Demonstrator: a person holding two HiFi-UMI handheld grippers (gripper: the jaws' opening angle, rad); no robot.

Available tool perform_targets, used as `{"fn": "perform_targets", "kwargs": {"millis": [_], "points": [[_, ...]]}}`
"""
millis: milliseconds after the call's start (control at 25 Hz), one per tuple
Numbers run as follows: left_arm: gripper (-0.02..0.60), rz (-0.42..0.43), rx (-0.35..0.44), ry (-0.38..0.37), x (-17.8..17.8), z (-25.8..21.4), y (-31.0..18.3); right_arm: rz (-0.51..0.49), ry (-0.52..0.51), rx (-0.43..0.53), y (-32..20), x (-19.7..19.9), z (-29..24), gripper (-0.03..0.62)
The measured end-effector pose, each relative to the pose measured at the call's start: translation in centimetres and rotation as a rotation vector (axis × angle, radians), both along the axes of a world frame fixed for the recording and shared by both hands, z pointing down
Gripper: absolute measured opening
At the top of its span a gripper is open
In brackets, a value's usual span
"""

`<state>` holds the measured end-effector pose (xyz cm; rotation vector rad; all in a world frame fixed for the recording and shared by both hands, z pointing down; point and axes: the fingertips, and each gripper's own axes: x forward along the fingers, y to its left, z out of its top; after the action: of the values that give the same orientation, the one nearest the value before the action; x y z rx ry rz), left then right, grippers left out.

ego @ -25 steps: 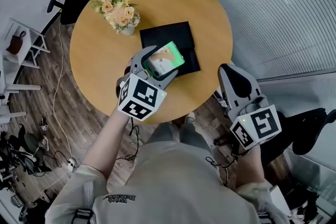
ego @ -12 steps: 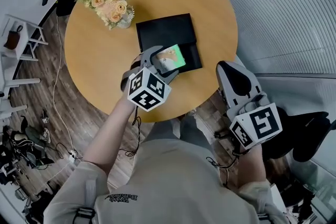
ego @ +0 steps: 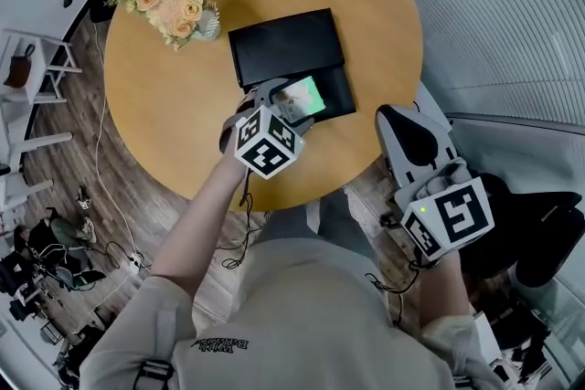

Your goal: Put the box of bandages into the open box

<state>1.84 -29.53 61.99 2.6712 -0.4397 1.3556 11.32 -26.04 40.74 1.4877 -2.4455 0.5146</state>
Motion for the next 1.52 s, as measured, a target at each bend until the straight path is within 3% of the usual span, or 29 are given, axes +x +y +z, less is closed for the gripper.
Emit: {"fn": "perform_targets", "kwargs": {"millis": [680, 1440, 1520], "points": [[0.345, 0.064, -0.079, -0.140, 1.0, 8.4, -0.6, 0.009, -0.054, -0.116, -0.1, -0.2, 5.4, 0.031], [0.345, 0.023, -0.125, -0.119, 1.0, 7.4, -0.5, 0.022, -0.042, -0.131, 1.4, 0.0, 6.0, 0.031], [0.345, 0.014, -0.098, -0.121, 0.9, 6.8, -0.8, 0.025, -0.049, -0.130, 1.8, -0.1, 5.8, 0.031]]}}
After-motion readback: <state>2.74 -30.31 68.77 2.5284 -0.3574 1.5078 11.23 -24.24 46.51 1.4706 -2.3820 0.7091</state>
